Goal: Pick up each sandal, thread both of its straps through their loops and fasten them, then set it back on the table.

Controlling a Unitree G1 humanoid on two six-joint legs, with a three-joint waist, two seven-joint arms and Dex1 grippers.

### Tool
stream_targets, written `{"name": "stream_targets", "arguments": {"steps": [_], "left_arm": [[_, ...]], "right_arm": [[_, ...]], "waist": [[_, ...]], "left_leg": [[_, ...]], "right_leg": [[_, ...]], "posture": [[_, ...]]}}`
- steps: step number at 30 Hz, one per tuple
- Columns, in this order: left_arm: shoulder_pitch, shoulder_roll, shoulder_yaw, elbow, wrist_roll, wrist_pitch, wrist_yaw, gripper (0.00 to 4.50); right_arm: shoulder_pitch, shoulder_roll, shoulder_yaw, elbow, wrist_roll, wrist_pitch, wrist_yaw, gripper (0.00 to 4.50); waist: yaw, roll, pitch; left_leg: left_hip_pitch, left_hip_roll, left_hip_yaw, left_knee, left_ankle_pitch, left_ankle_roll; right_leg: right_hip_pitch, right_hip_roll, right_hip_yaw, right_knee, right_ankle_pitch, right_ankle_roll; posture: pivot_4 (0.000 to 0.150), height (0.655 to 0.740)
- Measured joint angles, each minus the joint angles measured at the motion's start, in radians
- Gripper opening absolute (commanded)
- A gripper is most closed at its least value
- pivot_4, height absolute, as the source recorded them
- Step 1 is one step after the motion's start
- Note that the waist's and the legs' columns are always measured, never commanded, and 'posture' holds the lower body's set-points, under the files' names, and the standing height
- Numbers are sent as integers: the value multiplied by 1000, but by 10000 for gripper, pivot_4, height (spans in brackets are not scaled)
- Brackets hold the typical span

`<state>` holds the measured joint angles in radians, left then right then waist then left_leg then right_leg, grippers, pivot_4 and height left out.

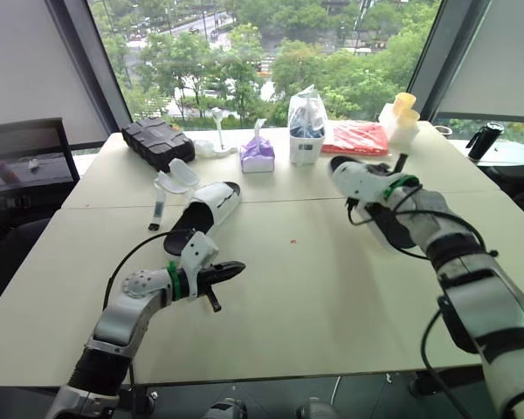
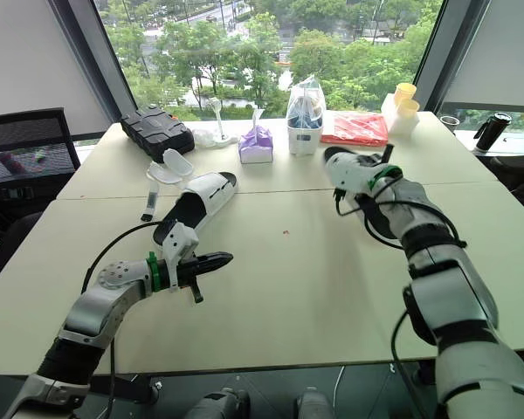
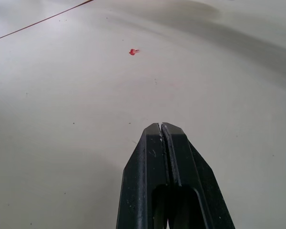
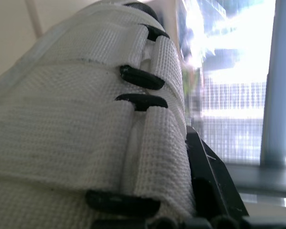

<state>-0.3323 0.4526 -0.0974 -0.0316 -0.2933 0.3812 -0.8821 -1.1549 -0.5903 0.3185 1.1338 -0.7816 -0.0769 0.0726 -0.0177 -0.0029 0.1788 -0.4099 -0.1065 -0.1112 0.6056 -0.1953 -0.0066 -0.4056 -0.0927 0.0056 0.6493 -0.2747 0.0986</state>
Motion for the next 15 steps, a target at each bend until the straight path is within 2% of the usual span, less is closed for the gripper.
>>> {"name": "stream_targets", "arguments": {"steps": [6, 14, 15], "left_arm": [[-6, 0, 2, -12, 0, 3, 22, 0], [-7, 3, -3, -65, 3, 31, 62, 0], [-7, 4, -3, -79, 3, 37, 67, 0]], "right_arm": [[-36, 83, 12, 174, 29, 196, -69, 867], [-42, 92, 60, 215, 48, 300, -60, 867], [-42, 92, 66, 218, 48, 307, -58, 9851]], "waist": [[1, 0, 0], [-3, 1, 1], [-2, 1, 1]], "left_leg": [[0, -1, 1, -9, 4, -7], [0, 0, 2, -9, 4, -7], [0, 0, 2, -9, 5, -7]], "right_leg": [[-4, -1, 1, -1, 0, 0], [-4, 2, 2, 0, 0, 0], [-4, 2, 2, 0, 0, 0]], "posture": [[1500, 7400], [1500, 7400], [1500, 7400]]}}
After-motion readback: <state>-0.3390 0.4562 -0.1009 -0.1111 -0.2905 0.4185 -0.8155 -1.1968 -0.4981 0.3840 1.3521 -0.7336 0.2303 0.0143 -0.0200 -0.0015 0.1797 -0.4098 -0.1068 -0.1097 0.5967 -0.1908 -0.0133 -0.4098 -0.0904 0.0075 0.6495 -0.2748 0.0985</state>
